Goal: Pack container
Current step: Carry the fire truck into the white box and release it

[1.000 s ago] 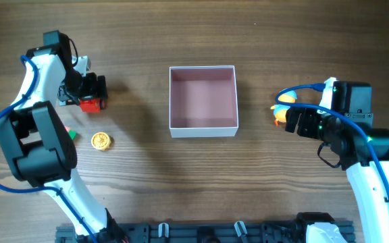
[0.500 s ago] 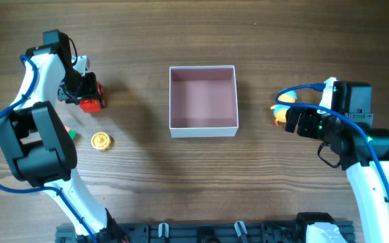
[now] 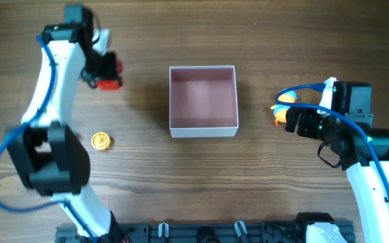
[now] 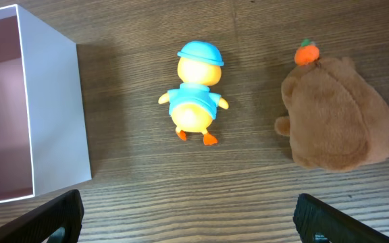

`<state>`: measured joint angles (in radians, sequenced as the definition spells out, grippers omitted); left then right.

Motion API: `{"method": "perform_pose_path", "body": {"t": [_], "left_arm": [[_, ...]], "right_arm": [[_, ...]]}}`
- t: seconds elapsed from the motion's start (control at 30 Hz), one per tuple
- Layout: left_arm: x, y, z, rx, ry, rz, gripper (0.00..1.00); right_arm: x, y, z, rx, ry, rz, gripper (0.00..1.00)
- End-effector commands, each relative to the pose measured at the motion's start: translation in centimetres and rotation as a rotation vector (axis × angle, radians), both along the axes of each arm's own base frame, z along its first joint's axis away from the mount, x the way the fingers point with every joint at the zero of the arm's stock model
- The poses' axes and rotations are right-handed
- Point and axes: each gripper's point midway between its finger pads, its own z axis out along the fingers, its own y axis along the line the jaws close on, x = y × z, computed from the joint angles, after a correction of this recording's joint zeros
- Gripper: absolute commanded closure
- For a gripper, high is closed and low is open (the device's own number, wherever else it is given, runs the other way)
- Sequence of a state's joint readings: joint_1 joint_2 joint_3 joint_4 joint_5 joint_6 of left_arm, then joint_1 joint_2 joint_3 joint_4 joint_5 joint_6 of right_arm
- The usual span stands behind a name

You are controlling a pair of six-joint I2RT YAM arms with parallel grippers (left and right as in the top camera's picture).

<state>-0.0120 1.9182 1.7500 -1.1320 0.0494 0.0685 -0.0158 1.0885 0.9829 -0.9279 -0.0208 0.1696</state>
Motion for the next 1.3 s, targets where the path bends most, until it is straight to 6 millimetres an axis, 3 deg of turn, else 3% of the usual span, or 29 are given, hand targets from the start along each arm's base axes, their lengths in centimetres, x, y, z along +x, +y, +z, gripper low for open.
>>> {"method": "perform_pose_path", "body": {"t": [0.0, 0.07, 0.17, 0.3, 0.37, 0.53, 0.7, 0.83, 1.03, 1.17, 1.27], "left_arm": [[-0.9, -7.1, 7.5, -0.066, -0.185, -0.071, 0.96], [-1.7, -10.8, 7.9, -0.109, -0.186, -0.098, 0.96], [-3.4, -16.6, 6.4, -0.181, -0.122, -0.204, 0.96], [-4.6, -20.8, 2.7, -0.203, -0.011, -0.224, 0.96], [-5.0, -21.9, 1.2, -0.217, 0.038, -0.233, 0.96], [-3.7, -21.4, -3.2, -0.183, 0.107, -0.203, 0.96], [-1.8, -18.1, -5.5, -0.083, 0.106, -0.129, 0.96], [-1.7, -17.6, -7.6, -0.066, 0.145, -0.117, 0.96], [-2.2, -18.9, -7.6, -0.066, 0.144, -0.147, 0.54], [-2.4, -20.4, -7.5, -0.07, 0.125, -0.18, 0.37], [-1.9, -20.9, -7.4, -0.079, 0.099, -0.187, 0.37]], "right_arm": [[0.4, -0.3, 0.6, -0.024, -0.013, 0.002, 0.0], [0.4, -0.3, 0.6, -0.024, -0.013, 0.002, 0.0], [0.4, -0.3, 0.6, -0.025, -0.013, 0.002, 0.0], [0.4, -0.3, 0.6, -0.024, -0.013, 0.002, 0.0], [0.4, -0.3, 0.6, -0.024, -0.013, 0.002, 0.0], [0.3, -0.3, 0.5, -0.025, -0.008, 0.002, 0.0], [0.3, -0.3, 0.5, -0.024, -0.006, 0.002, 0.0], [0.3, -0.3, 0.5, -0.024, -0.006, 0.002, 0.0], [0.3, -0.3, 0.5, -0.025, -0.007, 0.002, 0.0], [0.2, -0.3, 0.5, -0.024, -0.006, 0.002, 0.0], [0.2, -0.3, 0.5, -0.025, -0.005, 0.002, 0.0]]}}
